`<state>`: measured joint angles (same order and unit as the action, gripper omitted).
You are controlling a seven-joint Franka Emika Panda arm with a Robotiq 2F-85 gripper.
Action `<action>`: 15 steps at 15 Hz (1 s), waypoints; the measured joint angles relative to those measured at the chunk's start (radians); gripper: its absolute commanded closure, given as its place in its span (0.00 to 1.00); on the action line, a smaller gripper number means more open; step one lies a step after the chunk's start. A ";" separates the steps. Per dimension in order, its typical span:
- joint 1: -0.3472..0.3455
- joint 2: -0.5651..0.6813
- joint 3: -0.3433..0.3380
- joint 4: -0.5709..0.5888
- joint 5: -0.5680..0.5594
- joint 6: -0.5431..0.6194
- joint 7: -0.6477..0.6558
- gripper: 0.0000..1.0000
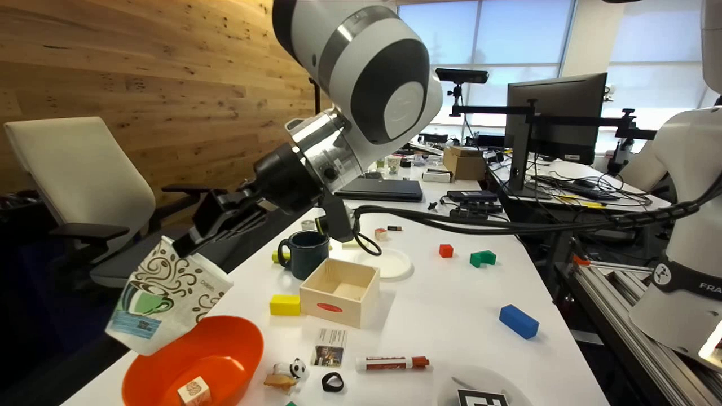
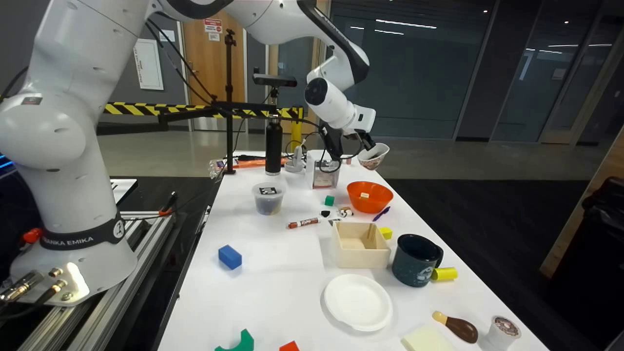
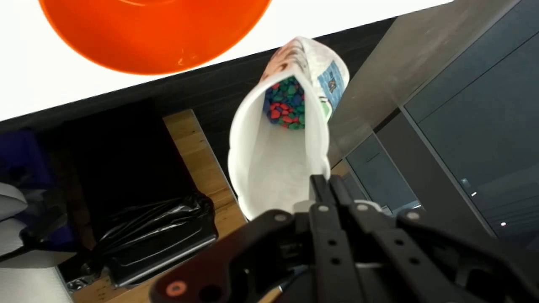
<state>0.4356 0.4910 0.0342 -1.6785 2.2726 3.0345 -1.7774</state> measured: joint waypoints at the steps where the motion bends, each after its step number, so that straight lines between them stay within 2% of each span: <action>1: 0.002 -0.011 -0.014 -0.030 0.044 -0.033 -0.038 0.99; 7: 0.005 -0.063 -0.039 -0.191 0.181 -0.191 -0.192 0.99; 15: 0.008 -0.137 -0.045 -0.327 0.233 -0.345 -0.276 0.99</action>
<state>0.4439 0.3541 -0.0112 -2.0056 2.5054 2.6891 -2.0537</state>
